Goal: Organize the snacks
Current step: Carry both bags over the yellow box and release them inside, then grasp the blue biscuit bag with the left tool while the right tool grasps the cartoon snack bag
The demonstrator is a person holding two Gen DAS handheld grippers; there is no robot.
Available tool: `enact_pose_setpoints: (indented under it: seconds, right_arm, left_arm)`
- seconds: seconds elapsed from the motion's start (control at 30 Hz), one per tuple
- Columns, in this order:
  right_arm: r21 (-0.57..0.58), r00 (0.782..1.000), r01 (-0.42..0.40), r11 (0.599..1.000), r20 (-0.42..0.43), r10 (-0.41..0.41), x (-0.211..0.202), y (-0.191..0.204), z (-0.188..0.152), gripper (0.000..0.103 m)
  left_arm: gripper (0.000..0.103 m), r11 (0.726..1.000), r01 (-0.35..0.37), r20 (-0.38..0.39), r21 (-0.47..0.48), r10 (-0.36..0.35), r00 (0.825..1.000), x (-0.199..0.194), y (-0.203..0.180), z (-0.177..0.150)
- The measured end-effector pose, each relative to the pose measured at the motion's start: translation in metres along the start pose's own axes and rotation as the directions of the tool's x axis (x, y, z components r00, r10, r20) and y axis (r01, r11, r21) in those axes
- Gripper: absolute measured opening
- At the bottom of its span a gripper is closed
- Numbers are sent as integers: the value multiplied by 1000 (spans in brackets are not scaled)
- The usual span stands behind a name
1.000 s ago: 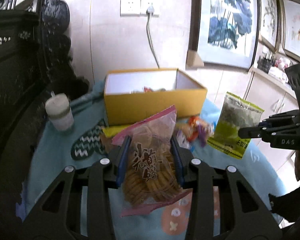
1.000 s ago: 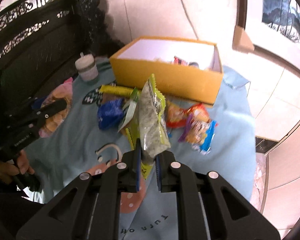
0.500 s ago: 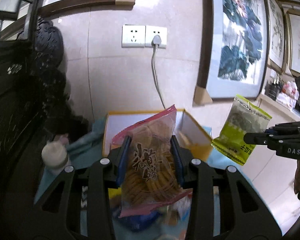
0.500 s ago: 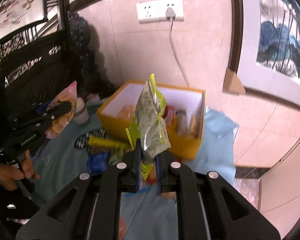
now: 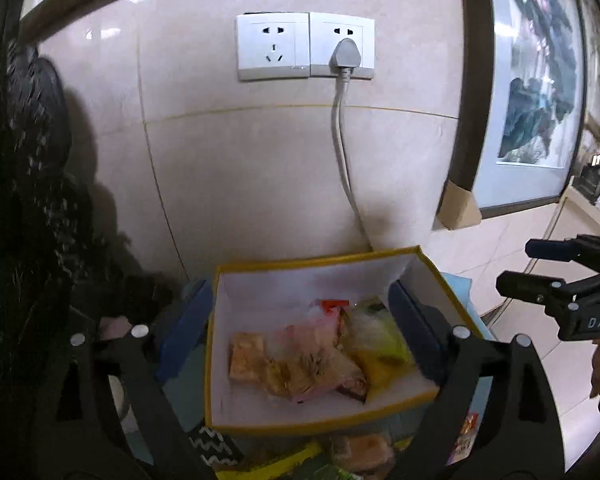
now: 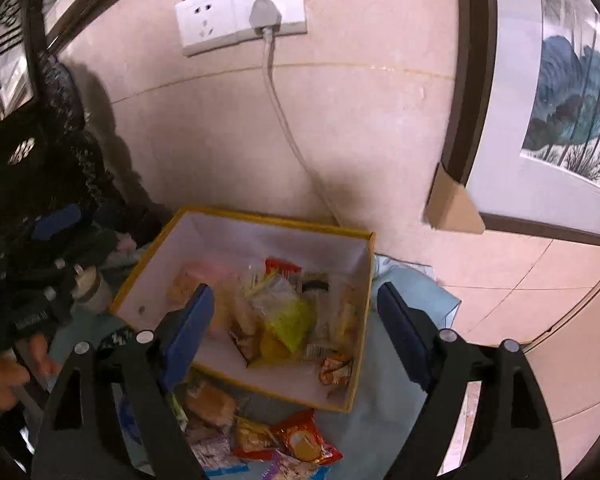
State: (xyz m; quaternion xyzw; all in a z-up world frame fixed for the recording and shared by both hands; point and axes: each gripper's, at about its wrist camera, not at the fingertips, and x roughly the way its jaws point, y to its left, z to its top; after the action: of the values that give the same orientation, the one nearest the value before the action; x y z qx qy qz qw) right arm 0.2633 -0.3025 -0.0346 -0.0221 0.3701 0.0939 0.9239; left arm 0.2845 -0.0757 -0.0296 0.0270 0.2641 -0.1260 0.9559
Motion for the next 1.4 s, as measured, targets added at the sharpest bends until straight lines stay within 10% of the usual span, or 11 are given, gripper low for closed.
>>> enact_pose_setpoints:
  seconds: [0.33,0.5,0.87,1.03,1.13,1.4]
  right_arm:
    - [-188,984,82,979,-144,-110,11,24,-157,89]
    - [-113,972,103,988,-200,-124,18,19,-199,93]
    - [49,967,149,988,-217,-136,38,2,-200,96]
    - [64,947,187,980,-277,-162,67,3,-206,99]
    - [112,937,63,992,-349,-20,84,4,-217,50]
    - [99,942,20,995,-335,15,73,6,-227,43]
  left_arm:
    - [91,982,-52,-175,-179,20,984,-32,40,-163]
    - [91,993,-87,-229,-76,67,971,-41,31,-214]
    - [91,986,-102,-250,-132,66,966,-8,17,-213]
    - [91,979,-177,-365,-99,130,922,26,12,-233]
    - [70,976,-183,-359,-114,131,924,21,19,-243]
    - [56,983,-136,-327,-126,88,941,2,24,-247]
